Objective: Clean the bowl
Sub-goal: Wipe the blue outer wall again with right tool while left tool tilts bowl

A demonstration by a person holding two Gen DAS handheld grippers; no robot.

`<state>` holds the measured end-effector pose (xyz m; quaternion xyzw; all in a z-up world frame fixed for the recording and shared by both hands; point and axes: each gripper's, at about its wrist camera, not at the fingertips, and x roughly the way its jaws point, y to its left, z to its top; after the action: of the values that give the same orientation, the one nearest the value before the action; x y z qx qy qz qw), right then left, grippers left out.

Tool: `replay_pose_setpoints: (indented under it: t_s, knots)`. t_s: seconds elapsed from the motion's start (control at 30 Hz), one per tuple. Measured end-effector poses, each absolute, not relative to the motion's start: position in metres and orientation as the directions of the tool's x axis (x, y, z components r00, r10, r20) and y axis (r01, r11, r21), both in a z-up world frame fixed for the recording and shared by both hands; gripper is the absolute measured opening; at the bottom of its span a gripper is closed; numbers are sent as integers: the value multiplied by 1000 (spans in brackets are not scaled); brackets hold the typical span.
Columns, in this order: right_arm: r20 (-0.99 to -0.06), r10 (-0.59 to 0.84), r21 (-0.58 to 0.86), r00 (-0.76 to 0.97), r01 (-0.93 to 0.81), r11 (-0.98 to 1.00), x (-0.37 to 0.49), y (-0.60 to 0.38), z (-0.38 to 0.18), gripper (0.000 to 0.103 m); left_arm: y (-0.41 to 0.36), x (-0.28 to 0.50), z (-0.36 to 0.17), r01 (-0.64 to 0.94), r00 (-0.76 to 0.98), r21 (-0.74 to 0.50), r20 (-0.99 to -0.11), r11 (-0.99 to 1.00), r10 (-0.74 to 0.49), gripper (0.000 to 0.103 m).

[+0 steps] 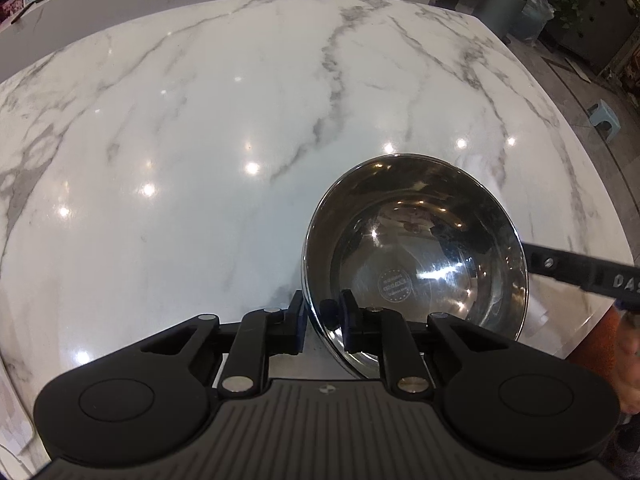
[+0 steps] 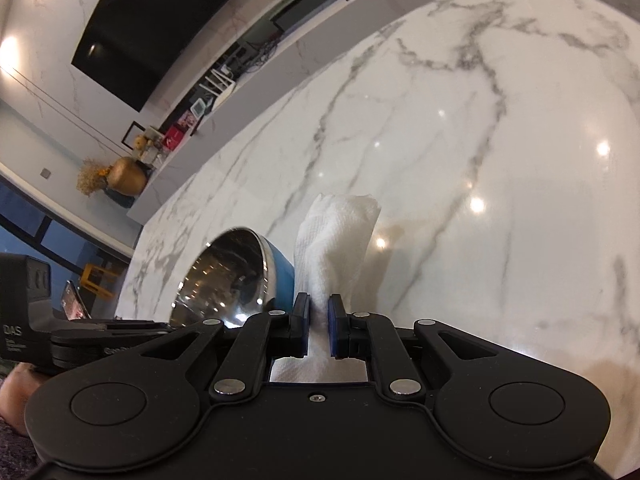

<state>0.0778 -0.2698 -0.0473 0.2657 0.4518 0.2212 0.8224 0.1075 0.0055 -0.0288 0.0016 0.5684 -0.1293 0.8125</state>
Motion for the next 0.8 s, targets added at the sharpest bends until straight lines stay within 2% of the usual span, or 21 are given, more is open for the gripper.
replay_pose_setpoints:
  t_s: [0.03, 0.17, 0.3, 0.47, 0.6, 0.8]
  knots:
    - [-630, 603, 634, 489, -124, 763, 77, -268, -49, 9, 6, 107, -29, 209, 321, -146, -924, 967, -209, 15]
    - [-646, 607, 629, 462, -127, 767, 75, -261, -57, 9, 8, 106, -29, 170, 310, -167, -927, 971, -213, 35]
    - [-656, 601, 619, 456, -130, 775, 73, -254, -61, 9, 10, 105, -29, 116, 294, -166, -936, 979, -194, 38]
    - [-659, 598, 616, 456, -129, 777, 72, -253, -61, 9, 9, 99, -28, 98, 302, -159, -936, 982, -181, 37]
    - [-663, 601, 616, 447, -130, 777, 69, -253, -61, 9, 6, 98, -27, 121, 311, -147, -934, 982, -178, 24]
    - [-660, 616, 629, 430, -133, 766, 64, -255, -60, 9, 1, 99, -28, 180, 334, -99, -930, 979, -155, 17]
